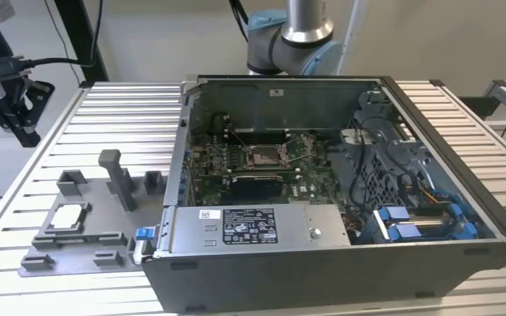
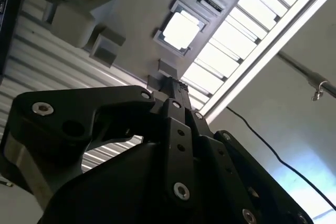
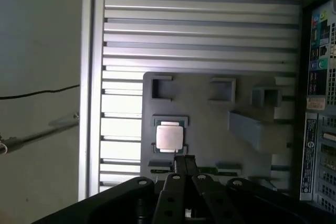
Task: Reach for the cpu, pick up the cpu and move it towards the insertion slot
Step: 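Reach for the cpu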
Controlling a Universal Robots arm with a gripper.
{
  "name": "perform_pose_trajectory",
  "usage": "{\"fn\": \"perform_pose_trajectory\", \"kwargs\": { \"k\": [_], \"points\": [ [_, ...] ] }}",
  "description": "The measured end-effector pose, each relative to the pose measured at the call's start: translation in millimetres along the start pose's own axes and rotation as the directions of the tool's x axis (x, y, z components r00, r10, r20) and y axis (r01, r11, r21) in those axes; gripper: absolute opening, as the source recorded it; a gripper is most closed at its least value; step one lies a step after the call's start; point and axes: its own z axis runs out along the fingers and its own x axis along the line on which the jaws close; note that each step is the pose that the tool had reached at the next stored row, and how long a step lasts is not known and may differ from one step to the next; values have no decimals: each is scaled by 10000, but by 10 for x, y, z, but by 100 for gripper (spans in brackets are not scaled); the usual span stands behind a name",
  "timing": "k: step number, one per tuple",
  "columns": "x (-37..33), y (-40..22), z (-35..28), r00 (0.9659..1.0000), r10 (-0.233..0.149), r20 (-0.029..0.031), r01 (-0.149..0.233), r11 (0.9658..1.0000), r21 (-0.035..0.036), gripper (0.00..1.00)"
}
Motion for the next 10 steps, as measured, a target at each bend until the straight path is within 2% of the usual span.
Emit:
{"fn": "perform_pose_trajectory", "kwargs": {
  "k": [8,9,10],
  "points": [
    [0,-6,0,10000,1,1,-1,10000,-2,0],
    [0,-7,0,10000,1,1,-1,10000,-2,100],
    [0,-8,-1,10000,1,0,-1,10000,-2,100]
  ]
}}
